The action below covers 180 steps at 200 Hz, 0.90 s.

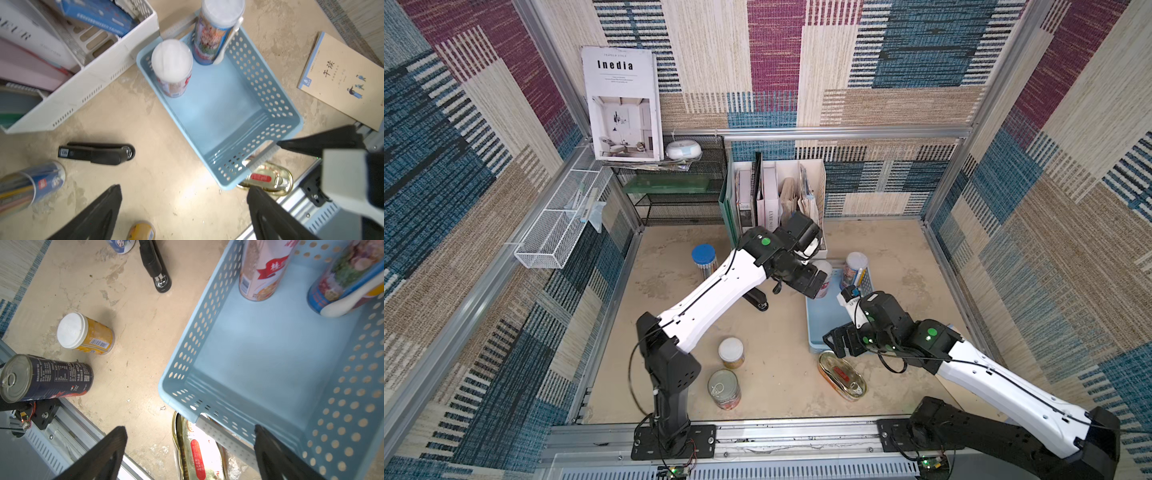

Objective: Put the canned food in the basket
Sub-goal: Pick up the canned food from the center of the board.

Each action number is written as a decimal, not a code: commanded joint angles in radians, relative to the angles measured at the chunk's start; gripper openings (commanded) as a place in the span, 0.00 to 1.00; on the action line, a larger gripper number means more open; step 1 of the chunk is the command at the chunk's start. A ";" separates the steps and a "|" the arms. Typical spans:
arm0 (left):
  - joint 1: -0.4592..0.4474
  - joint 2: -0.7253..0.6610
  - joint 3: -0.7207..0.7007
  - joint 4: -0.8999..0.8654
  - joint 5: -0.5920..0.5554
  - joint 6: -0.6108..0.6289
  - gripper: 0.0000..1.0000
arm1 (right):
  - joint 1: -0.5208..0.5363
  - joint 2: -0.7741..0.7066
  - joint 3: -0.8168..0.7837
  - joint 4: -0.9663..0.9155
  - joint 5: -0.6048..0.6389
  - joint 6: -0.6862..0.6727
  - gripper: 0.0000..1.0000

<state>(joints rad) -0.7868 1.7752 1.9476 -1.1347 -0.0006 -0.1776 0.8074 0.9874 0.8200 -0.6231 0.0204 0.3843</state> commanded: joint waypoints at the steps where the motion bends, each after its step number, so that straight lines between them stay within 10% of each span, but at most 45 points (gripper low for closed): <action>1: 0.001 -0.208 -0.233 0.081 -0.028 -0.092 0.99 | 0.053 0.017 0.013 -0.015 0.070 0.084 1.00; 74: -0.006 -0.711 -0.784 0.081 -0.010 -0.304 0.99 | 0.221 0.079 0.018 -0.216 0.146 0.307 1.00; 180: -0.006 -0.773 -0.858 0.094 -0.010 -0.277 0.99 | 0.319 0.125 -0.139 -0.111 0.225 0.438 1.00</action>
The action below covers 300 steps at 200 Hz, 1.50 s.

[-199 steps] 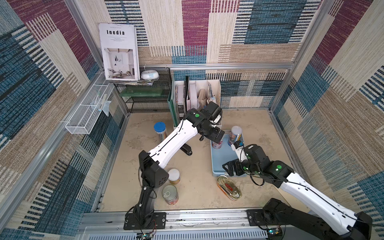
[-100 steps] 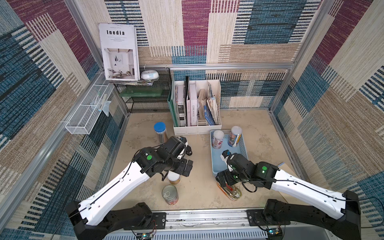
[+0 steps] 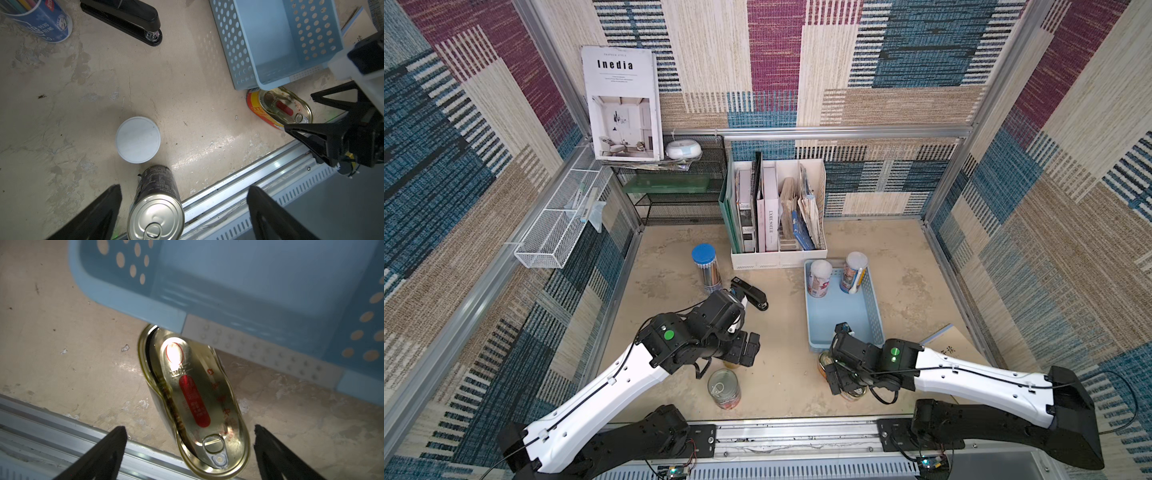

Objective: Put the canned food in the basket
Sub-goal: Pick up the canned food from the center of the board.

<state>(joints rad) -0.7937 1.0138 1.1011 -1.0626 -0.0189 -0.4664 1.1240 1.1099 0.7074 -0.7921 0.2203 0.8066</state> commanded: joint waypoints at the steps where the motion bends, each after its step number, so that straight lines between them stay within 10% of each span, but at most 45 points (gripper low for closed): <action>1: 0.001 -0.013 -0.012 0.022 0.008 0.011 0.99 | 0.003 0.002 -0.027 0.060 0.025 0.015 1.00; 175: 0.001 -0.031 -0.041 0.024 -0.012 0.027 0.99 | 0.071 0.116 -0.070 0.179 0.030 0.041 0.99; 300: 0.001 -0.049 -0.068 0.027 -0.028 0.034 0.99 | 0.075 0.224 -0.001 0.137 0.105 0.095 0.66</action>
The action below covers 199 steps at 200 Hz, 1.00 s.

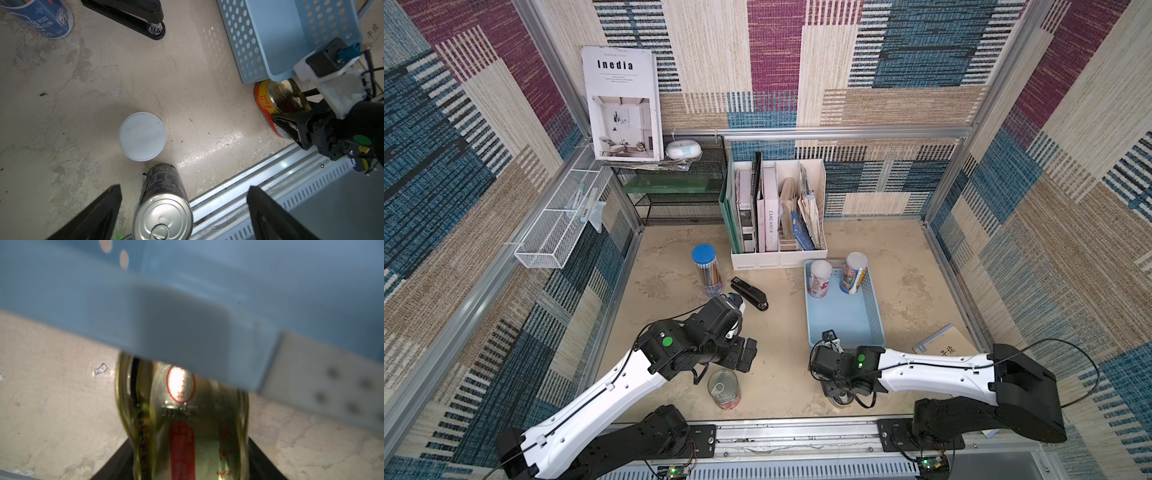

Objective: Put the canned food in the basket
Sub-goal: Pick up the canned food from the center of the board, then place the canned food in the basket.

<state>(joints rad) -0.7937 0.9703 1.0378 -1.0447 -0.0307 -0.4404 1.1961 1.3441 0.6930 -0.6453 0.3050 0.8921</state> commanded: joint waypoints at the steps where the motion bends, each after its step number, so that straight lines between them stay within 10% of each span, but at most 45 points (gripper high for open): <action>1: 0.001 -0.005 -0.005 0.009 -0.016 0.008 0.99 | 0.003 -0.011 0.014 -0.011 0.021 0.010 0.66; 151: 0.002 -0.014 -0.022 0.008 -0.019 0.010 0.99 | 0.170 -0.037 0.397 -0.188 0.051 0.067 0.60; 199: 0.002 -0.013 -0.023 0.014 -0.019 0.016 0.99 | -0.012 -0.083 0.495 -0.235 0.145 -0.065 0.61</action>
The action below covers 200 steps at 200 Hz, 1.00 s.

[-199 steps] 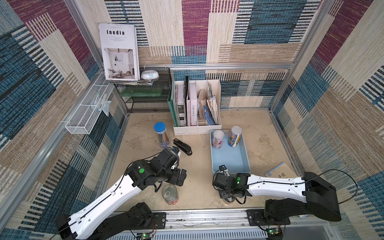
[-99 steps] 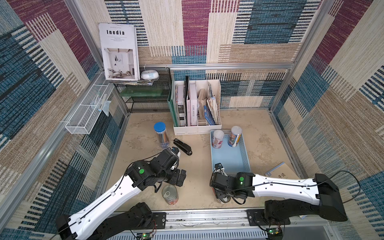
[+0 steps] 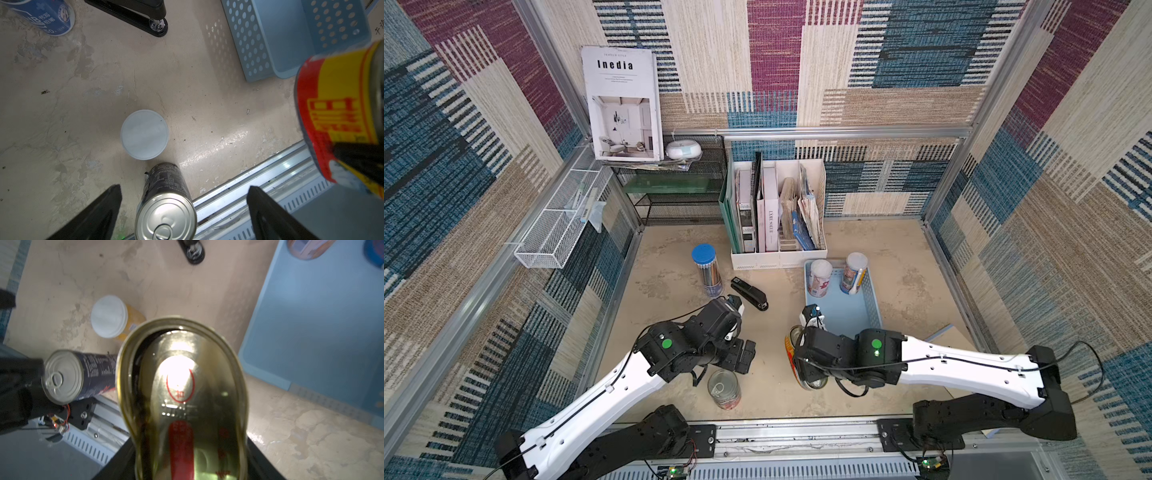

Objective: Put the canned food in the basket
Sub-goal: Place the canned food in the basket.

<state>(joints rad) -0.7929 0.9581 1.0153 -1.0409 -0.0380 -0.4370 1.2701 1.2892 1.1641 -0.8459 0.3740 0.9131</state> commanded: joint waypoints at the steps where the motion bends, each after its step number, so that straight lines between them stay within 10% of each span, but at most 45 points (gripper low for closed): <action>1: 0.001 -0.001 0.000 0.010 -0.012 0.012 0.99 | -0.091 -0.029 0.025 -0.035 0.076 -0.090 0.61; 67: 0.001 0.001 -0.010 0.011 -0.010 0.014 0.99 | -0.425 -0.052 -0.004 0.056 0.000 -0.312 0.61; 200: 0.003 0.009 -0.019 0.023 -0.030 0.009 0.99 | -0.629 0.238 -0.111 0.320 -0.078 -0.430 0.61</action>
<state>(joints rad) -0.7914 0.9714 0.9997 -1.0328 -0.0483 -0.4332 0.6476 1.4868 1.0470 -0.6079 0.3004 0.5022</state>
